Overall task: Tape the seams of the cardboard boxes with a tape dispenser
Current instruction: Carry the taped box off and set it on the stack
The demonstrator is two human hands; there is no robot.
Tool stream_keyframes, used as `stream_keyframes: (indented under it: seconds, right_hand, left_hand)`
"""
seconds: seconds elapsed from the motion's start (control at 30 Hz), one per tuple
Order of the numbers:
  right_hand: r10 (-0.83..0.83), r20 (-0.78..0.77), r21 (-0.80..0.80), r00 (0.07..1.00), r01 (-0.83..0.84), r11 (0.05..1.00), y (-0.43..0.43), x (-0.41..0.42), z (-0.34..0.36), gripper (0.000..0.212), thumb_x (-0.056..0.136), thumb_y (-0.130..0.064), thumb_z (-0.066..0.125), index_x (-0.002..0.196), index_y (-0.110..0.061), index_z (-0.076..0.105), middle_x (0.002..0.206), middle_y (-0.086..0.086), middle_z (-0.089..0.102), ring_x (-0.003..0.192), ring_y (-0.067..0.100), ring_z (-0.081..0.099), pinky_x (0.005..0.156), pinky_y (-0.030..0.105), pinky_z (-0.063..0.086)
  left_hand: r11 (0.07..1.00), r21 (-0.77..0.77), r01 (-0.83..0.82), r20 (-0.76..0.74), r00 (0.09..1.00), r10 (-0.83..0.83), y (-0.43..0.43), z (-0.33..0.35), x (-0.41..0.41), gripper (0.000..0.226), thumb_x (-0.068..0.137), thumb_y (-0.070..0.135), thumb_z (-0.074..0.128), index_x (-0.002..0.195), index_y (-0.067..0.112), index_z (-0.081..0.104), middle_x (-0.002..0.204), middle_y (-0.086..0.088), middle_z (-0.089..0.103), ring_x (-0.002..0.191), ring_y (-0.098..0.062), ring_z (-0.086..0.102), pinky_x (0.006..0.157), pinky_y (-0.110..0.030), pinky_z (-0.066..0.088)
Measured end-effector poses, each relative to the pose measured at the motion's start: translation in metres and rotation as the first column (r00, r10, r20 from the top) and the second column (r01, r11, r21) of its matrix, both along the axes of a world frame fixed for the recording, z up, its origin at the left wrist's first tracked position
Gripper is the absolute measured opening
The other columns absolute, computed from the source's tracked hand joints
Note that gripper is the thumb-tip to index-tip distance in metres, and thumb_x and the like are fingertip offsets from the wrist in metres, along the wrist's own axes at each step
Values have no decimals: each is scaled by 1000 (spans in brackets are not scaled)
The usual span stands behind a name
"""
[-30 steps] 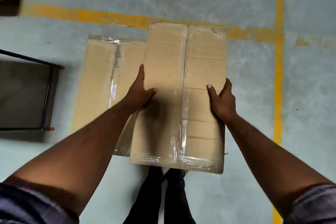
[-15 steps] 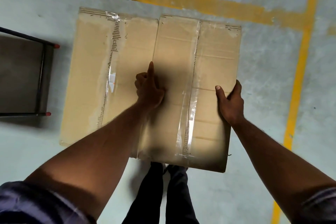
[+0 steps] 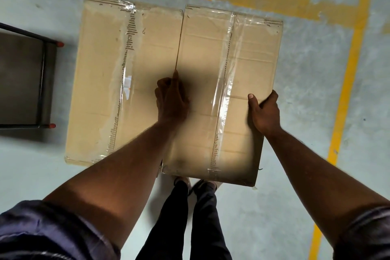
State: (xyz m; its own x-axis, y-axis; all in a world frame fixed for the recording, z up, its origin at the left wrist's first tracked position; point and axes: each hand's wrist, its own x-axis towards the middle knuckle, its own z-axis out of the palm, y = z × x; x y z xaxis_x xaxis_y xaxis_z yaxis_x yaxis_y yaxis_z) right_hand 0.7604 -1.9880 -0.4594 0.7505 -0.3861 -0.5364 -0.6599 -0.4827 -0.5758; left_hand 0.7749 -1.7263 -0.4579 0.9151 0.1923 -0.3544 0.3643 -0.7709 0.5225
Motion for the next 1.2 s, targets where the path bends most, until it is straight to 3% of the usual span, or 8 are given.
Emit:
stream_keyframes:
  seconds: [0.1,0.23,0.37,0.57,0.73,0.87,1.0,1.2]
  right_hand:
    - [20,-22,-106,1000,-22,994,14,-3,13,63,95,-31,69,136,5,38,134,24,52,124,41,53,95,39,45]
    - [101,-106,-165,989,-117,979,34,-23,43,66,90,-29,70,140,0,37,141,24,42,128,43,45,103,47,41]
    - [214,-129,-6,968,-217,976,50,-55,89,56,91,-24,67,136,1,44,132,21,51,120,38,53,97,43,46]
    - [403,-232,121,885,-385,915,94,-104,150,65,75,-44,65,123,-3,51,109,10,59,103,34,64,81,37,51]
    - [467,-73,149,881,-453,879,147,-137,221,56,95,-21,64,140,5,41,120,24,62,117,37,56,87,36,43]
    - [534,23,120,845,-533,838,183,-166,264,51,94,-17,64,133,9,44,97,22,63,110,40,57,79,34,34]
    - [587,77,106,806,-592,799,221,-202,304,56,97,-23,63,143,1,42,127,19,60,121,32,55,95,34,41]
    - [577,57,58,815,-580,813,294,-260,332,52,97,-28,63,141,-7,46,126,13,61,113,31,61,89,33,45]
  left_hand:
    - [999,28,40,-16,999,-39,2,5,-12,67,97,17,51,158,17,24,140,-11,36,126,-31,35,108,-35,31]
    - [997,26,71,-43,997,-70,16,27,-31,78,91,15,59,158,9,20,140,-17,40,130,-30,36,112,-37,36]
    - [1000,3,9,-39,999,-9,36,72,-47,80,91,16,65,157,3,21,140,-24,41,128,-35,46,107,-38,42]
    - [983,-140,-119,-138,985,100,69,160,-97,88,86,12,75,157,8,24,142,-23,42,123,-36,54,107,-46,43]
    - [974,-176,-145,-157,981,118,86,234,-162,88,87,16,76,157,7,24,142,-23,44,108,-29,59,93,-23,36]
    - [960,-198,-199,-166,972,167,107,276,-216,89,88,21,75,158,9,21,144,-21,44,110,-31,60,98,-32,41]
    - [959,-215,-184,-118,980,162,140,310,-267,86,88,20,74,157,10,23,141,-18,45,109,-28,58,102,-36,43]
    - [923,-302,-236,-56,972,230,218,334,-336,77,91,20,71,155,14,28,139,-14,45,106,-27,64,95,-27,42]
